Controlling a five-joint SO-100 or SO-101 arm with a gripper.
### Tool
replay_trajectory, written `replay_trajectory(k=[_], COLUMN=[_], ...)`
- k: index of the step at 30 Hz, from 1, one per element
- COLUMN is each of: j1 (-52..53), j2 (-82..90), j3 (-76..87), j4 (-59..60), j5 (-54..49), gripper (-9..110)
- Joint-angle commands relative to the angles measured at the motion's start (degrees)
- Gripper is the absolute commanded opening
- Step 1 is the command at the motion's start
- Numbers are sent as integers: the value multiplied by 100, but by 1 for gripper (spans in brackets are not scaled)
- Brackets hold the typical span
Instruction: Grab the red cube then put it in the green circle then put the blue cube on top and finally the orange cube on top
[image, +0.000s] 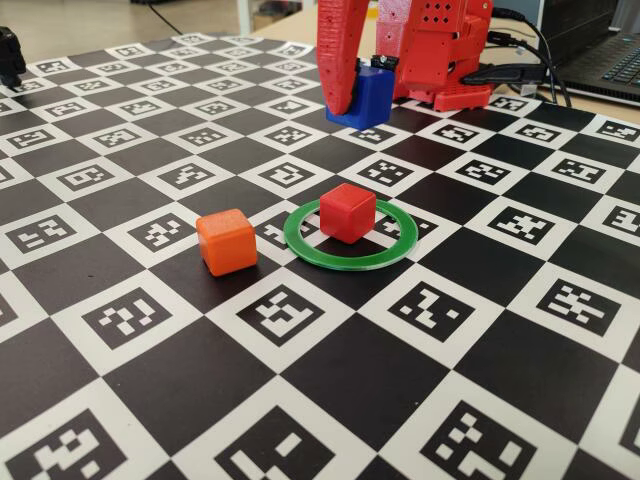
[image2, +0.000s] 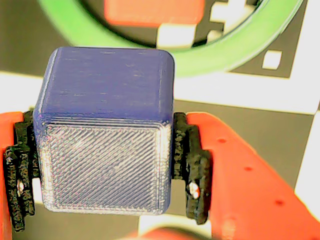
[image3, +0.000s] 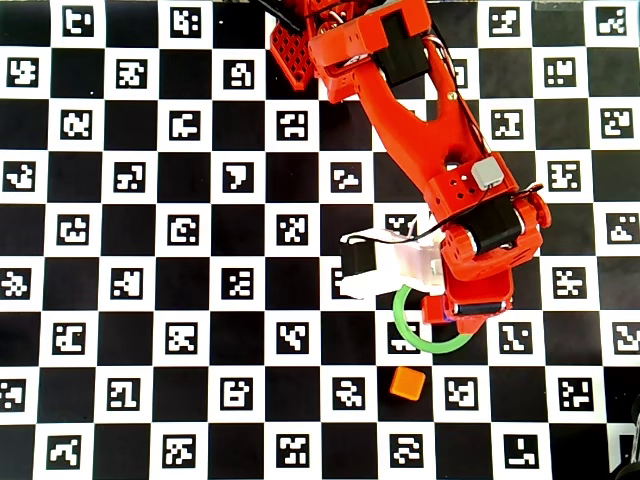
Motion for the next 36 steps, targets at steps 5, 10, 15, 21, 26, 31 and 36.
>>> replay_trajectory(k=[5,10,15,21,26,31,36], j1=[9,70,79,132,185,193,193], j2=[185,185,185,185,176,176,176], j3=[580,932,1081,1213,1301,1389,1450], j4=[-624,-923,-1072,-1230,-1283,-1345,-1362], j5=[-35,-35,-18,-44,-44,-35,18], gripper=[9,9,9,9,9,9,11])
